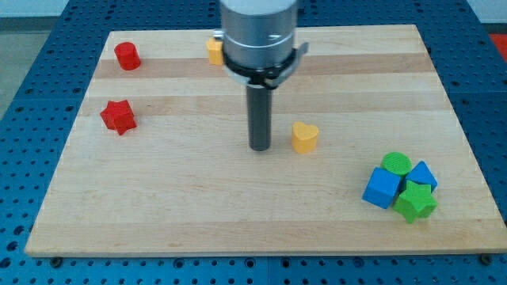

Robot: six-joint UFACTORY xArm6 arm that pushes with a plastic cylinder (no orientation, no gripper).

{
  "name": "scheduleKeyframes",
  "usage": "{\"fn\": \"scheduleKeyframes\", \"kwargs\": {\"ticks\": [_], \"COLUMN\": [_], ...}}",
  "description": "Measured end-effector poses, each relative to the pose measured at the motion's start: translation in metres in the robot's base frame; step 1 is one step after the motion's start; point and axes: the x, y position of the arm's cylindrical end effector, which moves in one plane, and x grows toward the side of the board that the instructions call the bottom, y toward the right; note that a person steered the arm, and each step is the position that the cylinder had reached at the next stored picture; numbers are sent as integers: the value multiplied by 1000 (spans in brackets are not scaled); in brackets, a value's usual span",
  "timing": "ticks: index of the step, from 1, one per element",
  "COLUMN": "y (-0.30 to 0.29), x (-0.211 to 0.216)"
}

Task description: Slide the yellow heart close to the green circle

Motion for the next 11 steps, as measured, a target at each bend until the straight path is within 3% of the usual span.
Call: {"fn": "scheduleKeyframes", "kwargs": {"ticks": [1,2,4,5,6,7,8,10,11], "y": [12,69,114,110,58,43,56,80,98], "x": [-1,-1,28,28,28,23,-39,-49,-15]}}
